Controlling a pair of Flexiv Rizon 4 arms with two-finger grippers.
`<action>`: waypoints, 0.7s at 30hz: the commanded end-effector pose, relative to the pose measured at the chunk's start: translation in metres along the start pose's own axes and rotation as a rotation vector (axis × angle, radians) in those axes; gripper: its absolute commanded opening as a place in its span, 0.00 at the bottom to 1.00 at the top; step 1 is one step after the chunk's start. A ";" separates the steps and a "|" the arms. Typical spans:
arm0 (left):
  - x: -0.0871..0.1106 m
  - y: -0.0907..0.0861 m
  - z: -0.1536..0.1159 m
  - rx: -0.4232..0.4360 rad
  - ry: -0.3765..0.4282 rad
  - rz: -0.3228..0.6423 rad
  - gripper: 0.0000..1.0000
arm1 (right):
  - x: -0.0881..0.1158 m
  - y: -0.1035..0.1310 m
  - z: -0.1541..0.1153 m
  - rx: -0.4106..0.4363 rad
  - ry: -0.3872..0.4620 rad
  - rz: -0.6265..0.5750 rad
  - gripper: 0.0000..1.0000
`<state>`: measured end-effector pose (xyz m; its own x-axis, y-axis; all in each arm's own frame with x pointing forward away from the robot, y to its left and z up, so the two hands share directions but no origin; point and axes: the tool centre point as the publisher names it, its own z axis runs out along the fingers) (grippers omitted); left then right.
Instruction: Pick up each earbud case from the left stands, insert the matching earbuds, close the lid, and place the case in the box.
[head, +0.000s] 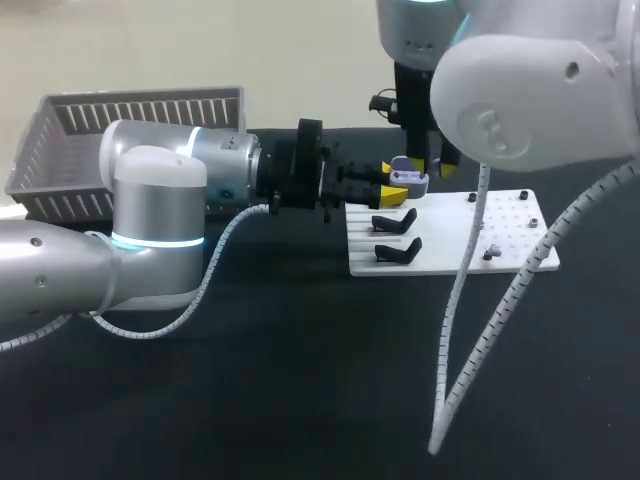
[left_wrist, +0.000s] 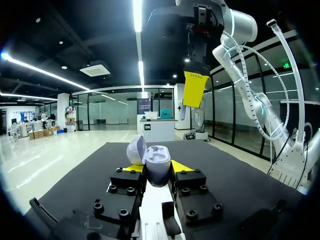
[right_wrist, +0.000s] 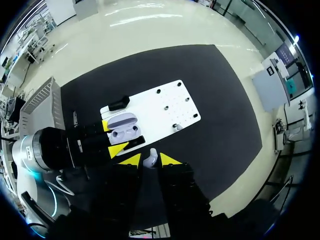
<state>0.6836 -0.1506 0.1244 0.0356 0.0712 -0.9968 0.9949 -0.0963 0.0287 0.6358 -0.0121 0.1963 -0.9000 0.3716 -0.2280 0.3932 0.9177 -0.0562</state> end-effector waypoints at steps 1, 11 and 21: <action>0.001 0.000 0.000 -0.001 -0.003 0.002 0.00 | 0.001 -0.001 0.000 -0.002 -0.002 0.000 0.00; 0.001 0.000 0.000 -0.001 -0.003 0.002 0.00 | 0.000 0.001 -0.002 -0.007 -0.005 0.023 0.00; 0.000 -0.004 0.006 -0.011 -0.017 0.024 0.00 | 0.004 0.010 -0.006 -0.007 0.027 0.179 0.00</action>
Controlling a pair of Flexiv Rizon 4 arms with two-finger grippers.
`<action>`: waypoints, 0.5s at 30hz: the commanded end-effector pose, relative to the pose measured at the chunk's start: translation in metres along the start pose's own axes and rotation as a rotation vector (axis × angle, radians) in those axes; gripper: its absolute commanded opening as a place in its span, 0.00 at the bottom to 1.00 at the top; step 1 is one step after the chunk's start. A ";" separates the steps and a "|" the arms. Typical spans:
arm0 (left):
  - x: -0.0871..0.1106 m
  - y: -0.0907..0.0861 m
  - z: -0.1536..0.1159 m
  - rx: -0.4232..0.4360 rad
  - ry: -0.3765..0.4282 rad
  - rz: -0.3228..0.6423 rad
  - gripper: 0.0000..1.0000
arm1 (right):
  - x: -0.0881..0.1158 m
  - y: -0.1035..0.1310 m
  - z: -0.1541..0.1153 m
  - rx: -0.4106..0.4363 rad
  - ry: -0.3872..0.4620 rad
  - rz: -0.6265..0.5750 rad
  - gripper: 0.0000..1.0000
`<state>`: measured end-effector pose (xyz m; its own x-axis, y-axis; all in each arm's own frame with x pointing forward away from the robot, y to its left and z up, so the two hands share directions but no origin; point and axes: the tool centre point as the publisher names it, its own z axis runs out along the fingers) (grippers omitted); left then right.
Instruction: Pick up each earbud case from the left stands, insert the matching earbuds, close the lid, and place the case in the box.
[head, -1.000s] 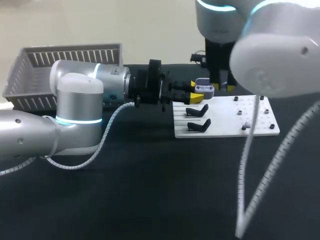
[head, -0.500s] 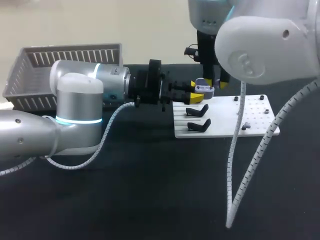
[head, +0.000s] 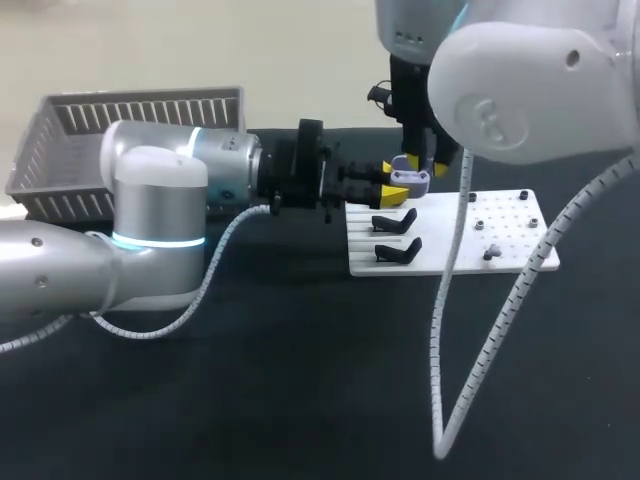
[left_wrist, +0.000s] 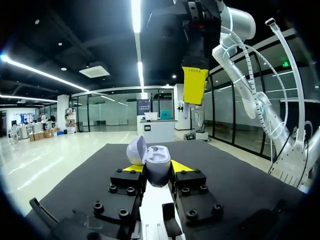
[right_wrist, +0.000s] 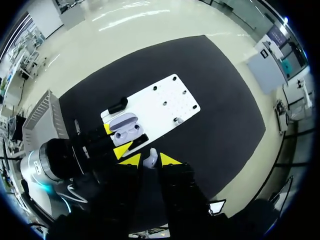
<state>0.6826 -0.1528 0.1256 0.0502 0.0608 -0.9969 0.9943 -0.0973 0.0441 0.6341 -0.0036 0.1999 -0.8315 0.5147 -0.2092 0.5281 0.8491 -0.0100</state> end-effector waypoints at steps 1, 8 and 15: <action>0.002 -0.004 0.005 -0.010 -0.009 0.012 0.00 | 0.001 0.003 -0.002 0.005 0.004 0.035 0.00; 0.002 -0.007 0.011 -0.004 -0.013 0.023 0.00 | -0.002 0.003 0.001 0.004 0.016 0.102 0.00; 0.002 -0.008 0.014 -0.002 -0.012 0.029 0.00 | -0.008 0.002 0.011 0.030 0.032 0.167 0.00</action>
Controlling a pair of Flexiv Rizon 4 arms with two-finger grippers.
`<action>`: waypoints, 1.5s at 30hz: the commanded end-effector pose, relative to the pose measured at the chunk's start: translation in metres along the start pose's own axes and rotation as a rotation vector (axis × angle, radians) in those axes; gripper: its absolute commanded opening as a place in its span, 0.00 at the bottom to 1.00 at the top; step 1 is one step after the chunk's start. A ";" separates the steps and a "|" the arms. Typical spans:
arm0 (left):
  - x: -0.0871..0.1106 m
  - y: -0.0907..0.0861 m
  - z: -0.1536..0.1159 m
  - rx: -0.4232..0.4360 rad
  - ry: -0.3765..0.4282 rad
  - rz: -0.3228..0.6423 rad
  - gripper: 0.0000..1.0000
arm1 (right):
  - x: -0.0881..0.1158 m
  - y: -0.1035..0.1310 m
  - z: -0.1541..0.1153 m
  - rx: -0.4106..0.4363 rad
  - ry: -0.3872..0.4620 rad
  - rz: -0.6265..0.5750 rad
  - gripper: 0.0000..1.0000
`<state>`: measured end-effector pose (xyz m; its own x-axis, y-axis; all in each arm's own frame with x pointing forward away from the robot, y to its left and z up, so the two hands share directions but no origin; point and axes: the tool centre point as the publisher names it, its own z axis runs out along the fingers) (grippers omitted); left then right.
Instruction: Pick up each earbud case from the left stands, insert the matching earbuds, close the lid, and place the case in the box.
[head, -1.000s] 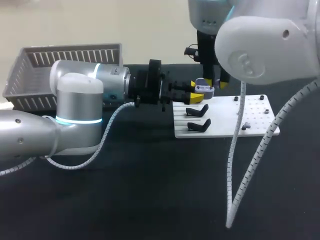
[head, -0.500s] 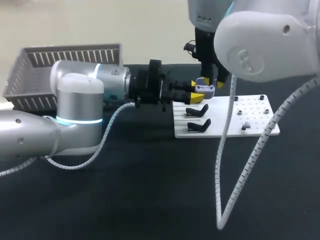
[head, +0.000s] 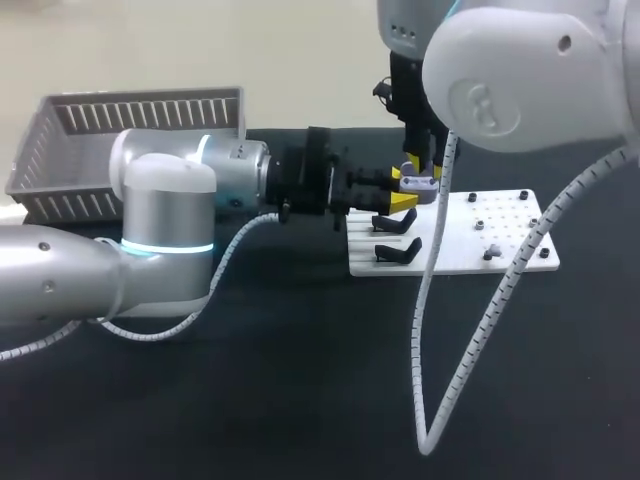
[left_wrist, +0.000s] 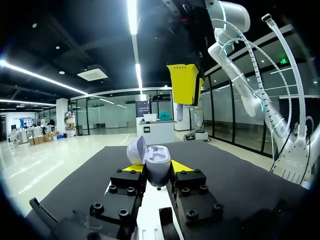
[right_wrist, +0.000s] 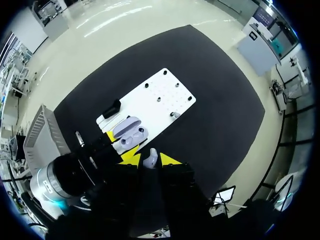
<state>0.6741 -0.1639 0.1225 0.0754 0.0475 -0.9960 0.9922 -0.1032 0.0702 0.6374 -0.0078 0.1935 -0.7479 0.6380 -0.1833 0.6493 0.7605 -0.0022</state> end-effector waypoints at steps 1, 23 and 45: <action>0.000 -0.001 0.002 -0.008 -0.001 0.004 0.00 | -0.005 0.005 0.005 0.019 0.001 0.035 0.00; 0.001 -0.001 0.003 -0.009 -0.001 0.005 0.00 | -0.010 0.009 0.010 0.023 -0.001 0.105 0.00; 0.001 -0.001 0.003 -0.009 -0.001 0.005 0.00 | -0.020 0.023 0.028 0.036 0.009 0.134 0.00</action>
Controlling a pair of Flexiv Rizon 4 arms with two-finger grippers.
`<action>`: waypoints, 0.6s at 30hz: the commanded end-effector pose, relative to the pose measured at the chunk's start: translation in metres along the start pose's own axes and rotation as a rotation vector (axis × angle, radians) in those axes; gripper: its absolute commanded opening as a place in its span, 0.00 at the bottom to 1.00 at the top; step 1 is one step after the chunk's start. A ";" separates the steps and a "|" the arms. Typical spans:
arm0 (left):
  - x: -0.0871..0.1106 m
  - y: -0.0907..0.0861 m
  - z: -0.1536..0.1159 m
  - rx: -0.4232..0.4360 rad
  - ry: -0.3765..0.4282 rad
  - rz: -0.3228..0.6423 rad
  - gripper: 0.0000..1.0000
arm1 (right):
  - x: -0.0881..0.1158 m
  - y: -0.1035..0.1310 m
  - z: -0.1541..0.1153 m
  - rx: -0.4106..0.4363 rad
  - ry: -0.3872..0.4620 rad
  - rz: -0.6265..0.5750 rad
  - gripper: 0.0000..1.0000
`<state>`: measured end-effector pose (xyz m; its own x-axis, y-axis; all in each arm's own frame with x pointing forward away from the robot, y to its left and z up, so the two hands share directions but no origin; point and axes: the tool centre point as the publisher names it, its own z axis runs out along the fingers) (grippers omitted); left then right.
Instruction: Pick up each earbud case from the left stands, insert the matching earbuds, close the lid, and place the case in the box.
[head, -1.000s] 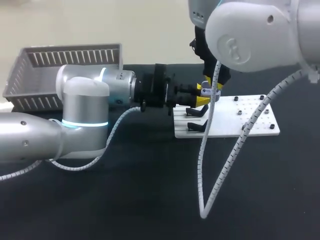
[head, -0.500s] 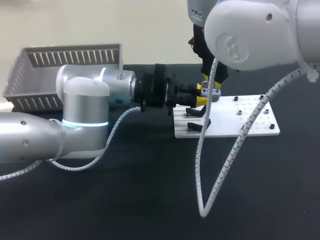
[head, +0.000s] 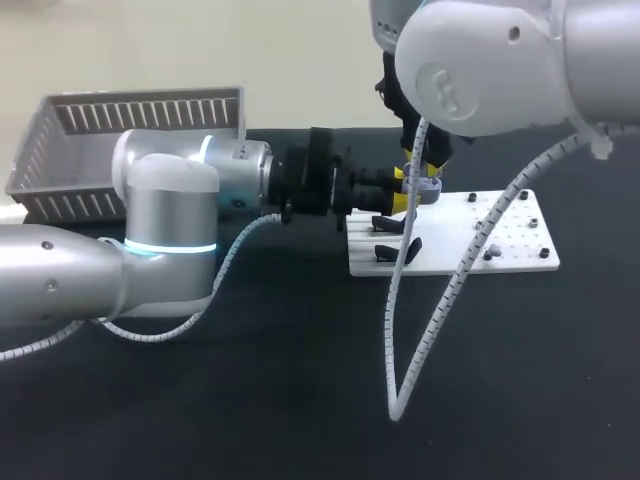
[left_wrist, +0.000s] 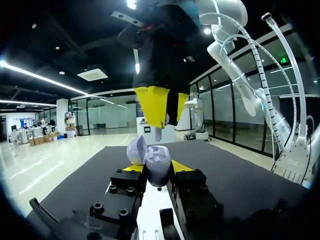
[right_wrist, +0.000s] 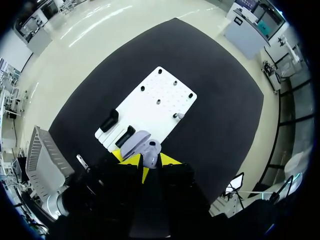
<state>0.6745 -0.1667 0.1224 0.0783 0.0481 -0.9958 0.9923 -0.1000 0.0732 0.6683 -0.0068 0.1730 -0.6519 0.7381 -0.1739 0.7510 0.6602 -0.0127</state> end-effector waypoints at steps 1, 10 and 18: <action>0.001 -0.001 0.000 -0.006 -0.002 0.002 0.00 | -0.001 0.002 0.004 0.000 -0.001 -0.006 0.00; 0.001 -0.001 0.000 -0.006 -0.002 0.002 0.00 | -0.003 -0.001 0.006 -0.008 0.008 -0.013 0.00; 0.001 -0.001 0.000 -0.006 -0.002 0.002 0.00 | -0.002 -0.003 0.006 -0.016 0.018 -0.017 0.00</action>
<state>0.6745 -0.1668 0.1224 0.0783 0.0481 -0.9958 0.9923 -0.0999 0.0732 0.6706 -0.0090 0.1678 -0.6667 0.7290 -0.1552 0.7387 0.6740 -0.0073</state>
